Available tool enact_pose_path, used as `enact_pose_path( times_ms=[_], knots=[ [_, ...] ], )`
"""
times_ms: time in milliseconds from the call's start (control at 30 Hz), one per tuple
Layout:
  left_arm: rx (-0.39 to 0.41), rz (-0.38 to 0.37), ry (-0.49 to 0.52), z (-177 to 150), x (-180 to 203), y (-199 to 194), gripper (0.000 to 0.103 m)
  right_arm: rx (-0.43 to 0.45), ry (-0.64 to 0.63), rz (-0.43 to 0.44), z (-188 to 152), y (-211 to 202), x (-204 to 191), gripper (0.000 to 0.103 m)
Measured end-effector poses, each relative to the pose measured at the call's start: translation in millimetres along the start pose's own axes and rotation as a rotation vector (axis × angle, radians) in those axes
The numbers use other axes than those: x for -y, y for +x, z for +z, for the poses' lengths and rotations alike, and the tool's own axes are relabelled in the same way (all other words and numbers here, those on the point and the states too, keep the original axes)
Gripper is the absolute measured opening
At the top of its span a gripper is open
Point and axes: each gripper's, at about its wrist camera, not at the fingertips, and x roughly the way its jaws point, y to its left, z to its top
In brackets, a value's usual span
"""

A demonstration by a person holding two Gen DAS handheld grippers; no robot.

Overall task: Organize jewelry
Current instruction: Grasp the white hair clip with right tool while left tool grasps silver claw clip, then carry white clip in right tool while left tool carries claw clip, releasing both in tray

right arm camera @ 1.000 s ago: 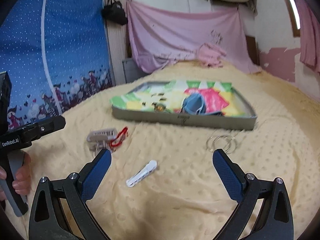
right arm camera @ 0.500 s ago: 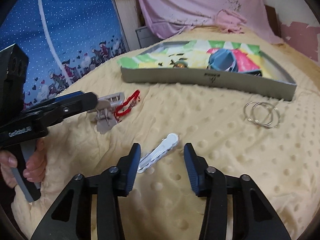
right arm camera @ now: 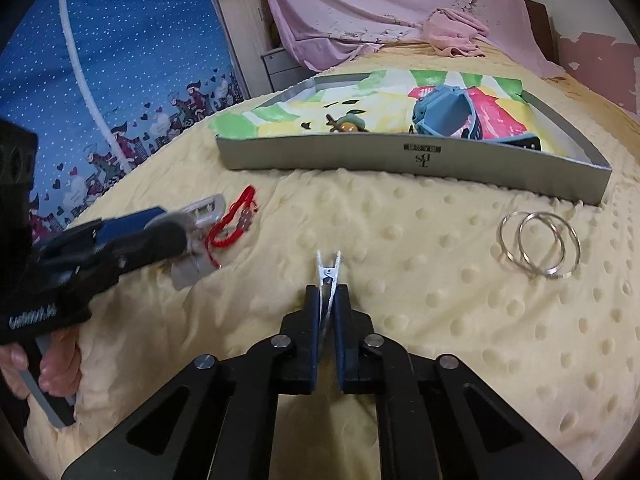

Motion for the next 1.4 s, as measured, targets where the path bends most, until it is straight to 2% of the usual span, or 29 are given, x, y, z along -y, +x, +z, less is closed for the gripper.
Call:
enact_pose_path(
  times_ms=[333, 567, 800, 1033, 1200, 1400],
  knots=[
    [0.001, 0.013, 0.032, -5, 12, -3, 0.048, 0.025, 0.016, 0.042, 0, 2, 6, 0.006],
    [0.024, 0.024, 0.035, -8, 20, -12, 0.048, 0.088, 0.053, 0.068, -9, -12, 14, 0.006],
    [0.088, -0.019, 0.002, -9, 21, -29, 0.048, 0.166, 0.077, 0.049, -12, -30, 21, 0.006],
    [0.109, -0.066, 0.005, -14, 33, -41, 0.048, 0.228, 0.074, 0.042, -15, -49, 22, 0.006],
    [0.148, -0.069, -0.007, -12, 37, -47, 0.048, 0.255, 0.077, 0.042, -16, -59, 25, 0.006],
    [0.214, -0.020, -0.069, 9, 37, -44, 0.048, 0.291, 0.052, 0.032, -7, -73, 28, 0.006]
  ],
)
